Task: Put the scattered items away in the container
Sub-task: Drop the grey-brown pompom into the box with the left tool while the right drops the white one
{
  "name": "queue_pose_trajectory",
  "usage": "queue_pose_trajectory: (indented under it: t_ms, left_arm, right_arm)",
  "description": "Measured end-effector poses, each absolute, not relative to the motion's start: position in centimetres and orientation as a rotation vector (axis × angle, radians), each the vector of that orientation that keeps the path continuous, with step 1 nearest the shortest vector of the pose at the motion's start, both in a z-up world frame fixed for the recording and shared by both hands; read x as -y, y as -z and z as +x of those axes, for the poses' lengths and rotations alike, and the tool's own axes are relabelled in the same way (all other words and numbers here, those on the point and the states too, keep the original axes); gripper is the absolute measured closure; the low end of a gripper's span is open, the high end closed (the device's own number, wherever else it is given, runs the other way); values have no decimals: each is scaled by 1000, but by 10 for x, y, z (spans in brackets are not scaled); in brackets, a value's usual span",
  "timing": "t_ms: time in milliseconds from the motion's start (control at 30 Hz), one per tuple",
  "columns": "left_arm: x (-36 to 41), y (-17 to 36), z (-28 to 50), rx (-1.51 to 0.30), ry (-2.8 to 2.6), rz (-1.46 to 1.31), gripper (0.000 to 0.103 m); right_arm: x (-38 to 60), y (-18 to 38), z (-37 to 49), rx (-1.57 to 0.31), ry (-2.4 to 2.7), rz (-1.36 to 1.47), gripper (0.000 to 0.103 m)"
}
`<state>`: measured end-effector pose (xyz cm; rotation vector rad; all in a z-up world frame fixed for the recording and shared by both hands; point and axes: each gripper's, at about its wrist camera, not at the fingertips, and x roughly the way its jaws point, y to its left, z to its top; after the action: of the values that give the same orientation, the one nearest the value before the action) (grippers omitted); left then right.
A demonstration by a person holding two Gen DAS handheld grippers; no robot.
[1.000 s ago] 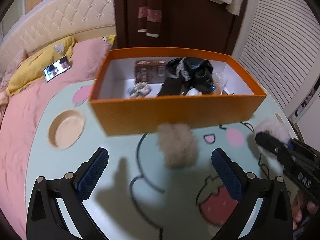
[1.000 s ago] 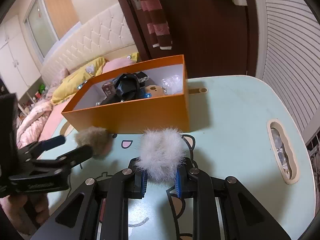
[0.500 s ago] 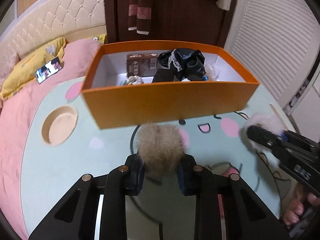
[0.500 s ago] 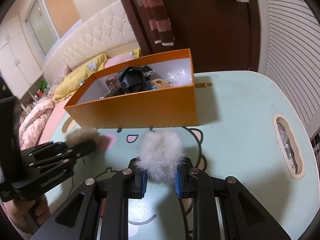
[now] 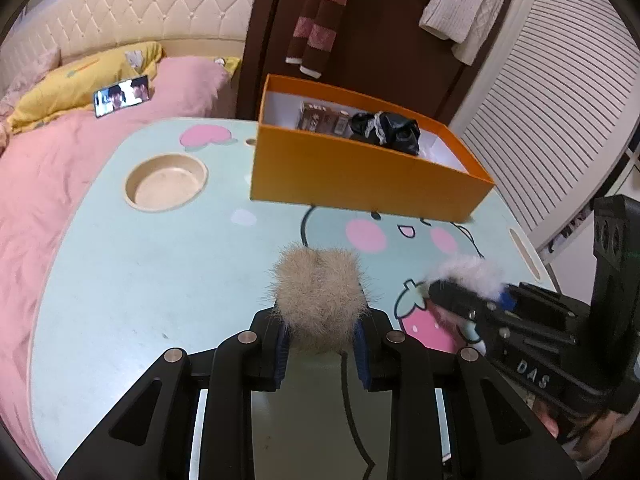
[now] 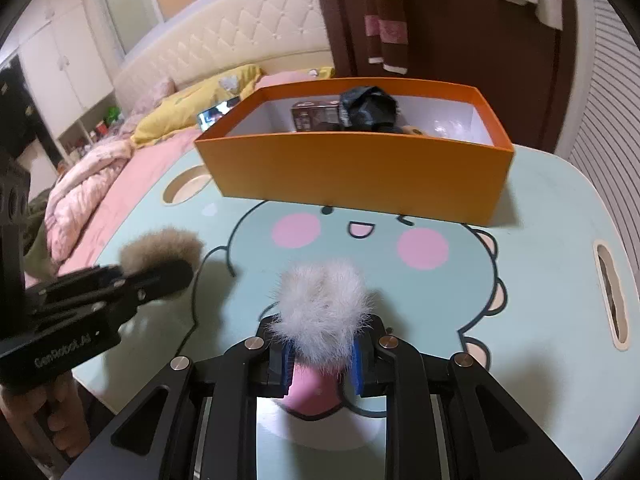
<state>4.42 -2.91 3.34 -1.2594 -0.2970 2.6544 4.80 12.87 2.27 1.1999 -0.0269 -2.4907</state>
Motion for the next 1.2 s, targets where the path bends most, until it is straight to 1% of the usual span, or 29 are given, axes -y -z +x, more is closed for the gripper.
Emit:
queue_pose_trajectory:
  t_ms: [300, 500, 767, 1000, 1067, 1200]
  left_arm:
    - [22, -39, 36, 199, -2672, -1251, 75]
    - [16, -49, 27, 173, -2660, -1227, 75]
    - [11, -80, 6, 128, -2690, -1129, 75]
    - [-1, -111, -25, 61, -2720, -1015, 75]
    - [-2, -112, -37, 54, -2729, -1016, 75]
    - [-5, -107, -60, 45, -2728, -1038, 75]
  right_arm:
    - [-126, -22, 40, 11, 2490, 1222, 83]
    - [-131, -29, 33, 12, 2518, 1209, 83]
    - [-136, -52, 17, -1, 2566, 1149, 83]
    - [-147, -90, -9, 62, 2620, 1023, 83]
    - [-149, -95, -18, 87, 2632, 1010, 83]
    - [-147, -97, -35, 71, 2654, 1008, 83]
